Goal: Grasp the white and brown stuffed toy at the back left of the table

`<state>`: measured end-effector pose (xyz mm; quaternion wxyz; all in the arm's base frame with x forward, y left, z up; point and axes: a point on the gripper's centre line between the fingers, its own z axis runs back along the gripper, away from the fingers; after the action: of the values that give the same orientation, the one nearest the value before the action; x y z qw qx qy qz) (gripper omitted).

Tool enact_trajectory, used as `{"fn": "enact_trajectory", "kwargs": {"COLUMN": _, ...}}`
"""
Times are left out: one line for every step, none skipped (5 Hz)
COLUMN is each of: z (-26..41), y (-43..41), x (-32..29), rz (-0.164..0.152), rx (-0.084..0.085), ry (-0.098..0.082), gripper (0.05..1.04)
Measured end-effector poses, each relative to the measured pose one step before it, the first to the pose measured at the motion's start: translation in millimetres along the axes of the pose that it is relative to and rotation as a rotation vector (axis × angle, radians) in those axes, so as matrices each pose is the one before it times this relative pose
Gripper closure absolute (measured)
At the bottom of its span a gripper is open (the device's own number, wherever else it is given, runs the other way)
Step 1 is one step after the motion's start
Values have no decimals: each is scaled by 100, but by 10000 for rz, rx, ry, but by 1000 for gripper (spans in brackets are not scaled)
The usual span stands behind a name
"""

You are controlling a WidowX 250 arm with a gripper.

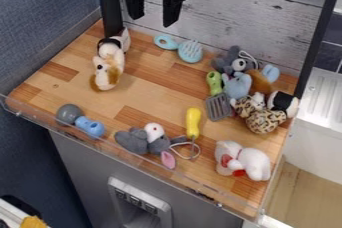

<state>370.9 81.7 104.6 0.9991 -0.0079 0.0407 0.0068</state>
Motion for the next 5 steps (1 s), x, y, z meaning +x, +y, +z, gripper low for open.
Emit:
{"fn": "enact_trajectory", "kwargs": {"z": -835, "y": 438, "x": -37, "rz": 918, "rx": -142, "ry": 209, "gripper": 85}}
{"fn": "enact_trajectory", "kwargs": {"z": 131, "y": 2370, "x": 149, "rz": 1909, "rx": -153, "ry": -79, "gripper": 85}}
{"fn": "enact_trajectory", "kwargs": {"z": 185, "y": 1613, "x": 273, "rz": 1864, "rx": -154, "ry": -15, "gripper": 86}}
{"fn": "enact_trajectory", "kwargs": {"z": -65, "y": 1413, "x": 799, "rz": 852, "rx": -20, "ry": 133, "gripper": 84}}
{"fn": "enact_trajectory", "kwargs": {"z": 448, "y": 1013, "x": 1319, "rz": -293, "rx": 9, "ry": -24, "gripper": 87}}
